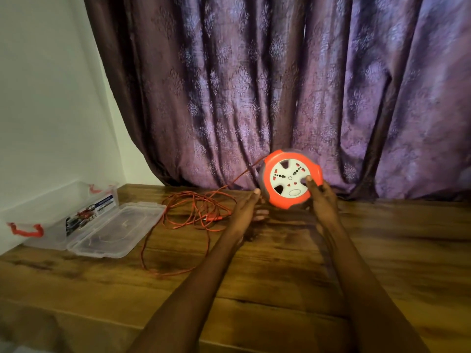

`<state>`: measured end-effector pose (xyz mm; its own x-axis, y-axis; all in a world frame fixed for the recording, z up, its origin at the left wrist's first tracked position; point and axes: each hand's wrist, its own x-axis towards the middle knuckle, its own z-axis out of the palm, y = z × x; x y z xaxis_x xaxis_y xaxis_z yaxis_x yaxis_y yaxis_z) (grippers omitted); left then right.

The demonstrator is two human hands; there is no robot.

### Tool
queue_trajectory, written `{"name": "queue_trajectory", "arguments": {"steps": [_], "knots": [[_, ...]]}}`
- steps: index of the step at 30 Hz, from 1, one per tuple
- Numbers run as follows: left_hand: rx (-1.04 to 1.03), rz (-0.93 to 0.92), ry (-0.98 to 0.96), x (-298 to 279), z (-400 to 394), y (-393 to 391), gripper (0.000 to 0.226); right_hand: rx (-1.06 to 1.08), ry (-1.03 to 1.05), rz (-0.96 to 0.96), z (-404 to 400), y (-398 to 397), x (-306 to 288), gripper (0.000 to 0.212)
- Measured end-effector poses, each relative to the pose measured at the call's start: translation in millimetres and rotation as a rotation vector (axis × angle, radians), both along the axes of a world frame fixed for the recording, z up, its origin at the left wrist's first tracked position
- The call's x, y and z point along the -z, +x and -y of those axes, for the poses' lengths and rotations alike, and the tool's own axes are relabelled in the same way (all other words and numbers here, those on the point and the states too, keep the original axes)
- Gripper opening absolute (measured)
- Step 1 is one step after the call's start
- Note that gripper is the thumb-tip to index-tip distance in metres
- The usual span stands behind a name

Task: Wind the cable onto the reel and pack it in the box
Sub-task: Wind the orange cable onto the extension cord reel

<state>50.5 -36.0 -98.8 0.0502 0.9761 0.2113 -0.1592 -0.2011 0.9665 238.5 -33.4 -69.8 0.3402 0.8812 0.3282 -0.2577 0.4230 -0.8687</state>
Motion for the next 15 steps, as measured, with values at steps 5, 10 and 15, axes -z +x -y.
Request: {"name": "queue_trajectory", "arguments": {"steps": [5, 10, 15], "knots": [[0.023, 0.218, 0.052, -4, -9, 15, 0.016, -0.032, -0.018, -0.074, 1, -10, 2, 0.027], [0.039, 0.336, -0.044, 3, -19, 12, 0.001, -0.009, -0.072, 0.021, -7, -11, 8, 0.025], [0.028, 0.304, -0.027, 6, -22, -3, 0.006, 0.001, 0.031, 0.263, -15, -12, 10, 0.037]]}}
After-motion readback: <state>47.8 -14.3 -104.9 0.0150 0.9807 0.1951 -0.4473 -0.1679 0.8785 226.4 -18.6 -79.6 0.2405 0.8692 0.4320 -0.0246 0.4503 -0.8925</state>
